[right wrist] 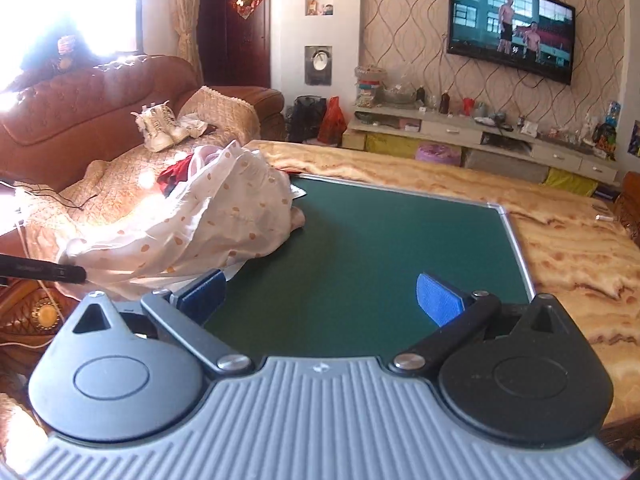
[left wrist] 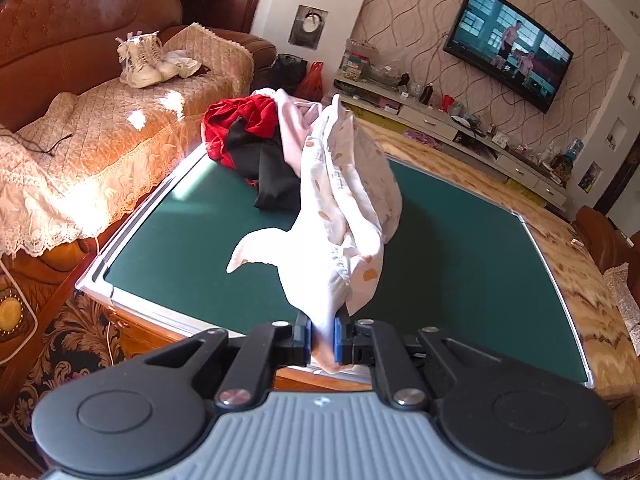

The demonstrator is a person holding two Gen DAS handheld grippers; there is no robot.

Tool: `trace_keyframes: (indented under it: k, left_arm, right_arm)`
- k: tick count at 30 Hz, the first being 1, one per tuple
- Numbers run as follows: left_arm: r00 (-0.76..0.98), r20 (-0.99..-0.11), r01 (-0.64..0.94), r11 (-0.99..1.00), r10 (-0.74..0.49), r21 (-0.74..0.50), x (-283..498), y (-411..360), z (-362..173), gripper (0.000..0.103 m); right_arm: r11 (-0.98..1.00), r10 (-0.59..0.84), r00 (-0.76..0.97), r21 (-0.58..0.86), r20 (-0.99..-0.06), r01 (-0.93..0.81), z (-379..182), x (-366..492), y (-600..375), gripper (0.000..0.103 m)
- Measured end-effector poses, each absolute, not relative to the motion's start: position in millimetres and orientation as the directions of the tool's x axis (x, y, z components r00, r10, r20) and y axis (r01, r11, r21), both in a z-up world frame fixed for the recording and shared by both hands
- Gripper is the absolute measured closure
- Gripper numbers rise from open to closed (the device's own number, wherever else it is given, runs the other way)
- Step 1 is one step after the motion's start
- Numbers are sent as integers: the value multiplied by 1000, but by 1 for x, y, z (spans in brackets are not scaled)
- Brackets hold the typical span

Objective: Fold clothes
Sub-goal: 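Lift the white shirt out of the pile with the left gripper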

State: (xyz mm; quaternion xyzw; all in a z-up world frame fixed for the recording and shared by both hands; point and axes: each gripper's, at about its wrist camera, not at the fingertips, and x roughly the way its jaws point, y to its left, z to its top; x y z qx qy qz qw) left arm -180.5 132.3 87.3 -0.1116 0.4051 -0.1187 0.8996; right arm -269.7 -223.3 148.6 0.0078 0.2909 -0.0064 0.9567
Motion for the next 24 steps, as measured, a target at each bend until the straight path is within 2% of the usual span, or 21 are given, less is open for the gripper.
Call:
trace_keyframes:
  k: [5,11,16,18,24]
  left_arm:
    - [638,-721,53,949,-272,-311,-176,148,71,93]
    - [655,-708,45,949,-263,-311,-193,150,80,93]
    - [667,-691,87,951,-278,-298,-212,146,100,93]
    - [674,-684,93,951,-278,-295,-216,150,107,100]
    - [674,-700,95,968,-235,-234,-215,159,114,99]
  right_arm:
    - [999,-41,810,-36,-585,24,153,-271,-233,0]
    - [994,-74,803,-107,-591,13,149,-276,-236,0]
    - [997,-47,812,-71,-582,7,153,-283,-235,0]
    - [997,-41,816,-77,-576,-4,156,-287,-230,0]
    - [995,-23,808,-89,-588,-37,151,-275,-212,0]
